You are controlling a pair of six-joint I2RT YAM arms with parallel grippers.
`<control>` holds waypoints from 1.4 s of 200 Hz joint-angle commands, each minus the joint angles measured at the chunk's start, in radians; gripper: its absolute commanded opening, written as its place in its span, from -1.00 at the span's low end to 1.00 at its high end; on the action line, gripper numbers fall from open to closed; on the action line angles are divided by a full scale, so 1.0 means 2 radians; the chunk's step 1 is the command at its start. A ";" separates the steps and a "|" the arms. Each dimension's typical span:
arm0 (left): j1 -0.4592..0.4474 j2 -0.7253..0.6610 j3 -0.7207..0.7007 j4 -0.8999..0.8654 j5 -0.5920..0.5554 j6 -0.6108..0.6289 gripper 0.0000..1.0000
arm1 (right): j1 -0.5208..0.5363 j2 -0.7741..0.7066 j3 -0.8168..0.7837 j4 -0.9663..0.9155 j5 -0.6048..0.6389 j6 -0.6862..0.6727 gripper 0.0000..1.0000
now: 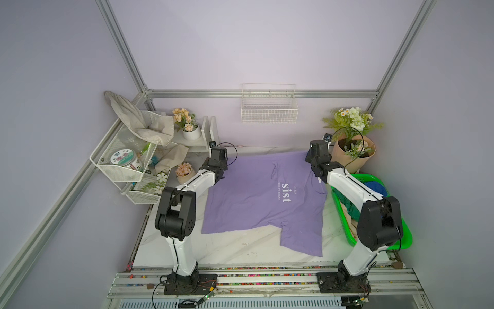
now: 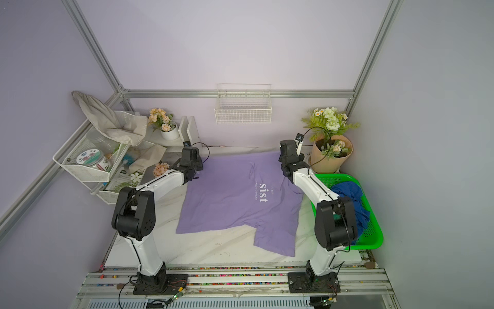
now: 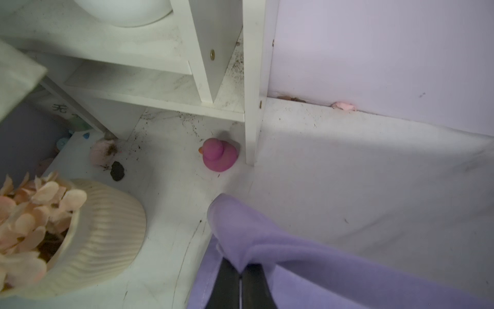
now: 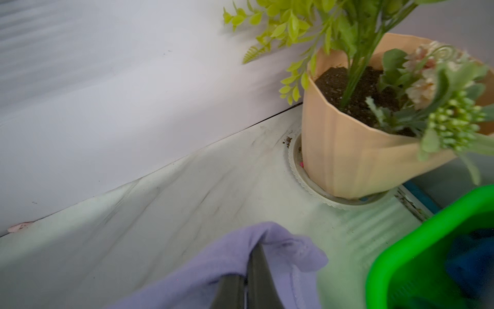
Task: Fold and stack t-shirts
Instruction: Flatten out the T-shirt at the center of the board, then fold the T-shirt.
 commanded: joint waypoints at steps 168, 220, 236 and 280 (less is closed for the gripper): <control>-0.017 -0.147 -0.112 -0.194 -0.012 -0.194 0.24 | 0.010 -0.233 -0.152 -0.105 -0.134 0.044 0.66; -0.070 -0.379 -0.297 -0.304 0.005 -0.296 0.30 | 0.013 -0.255 -0.180 -0.194 -0.191 0.059 0.62; -0.071 -0.406 -0.316 -0.335 0.045 -0.302 0.30 | 0.013 -0.241 -0.177 -0.218 -0.206 0.062 0.61; -0.074 -0.488 -0.425 -0.313 0.084 -0.321 0.33 | 0.026 -0.212 -0.165 -0.247 -0.211 0.062 0.61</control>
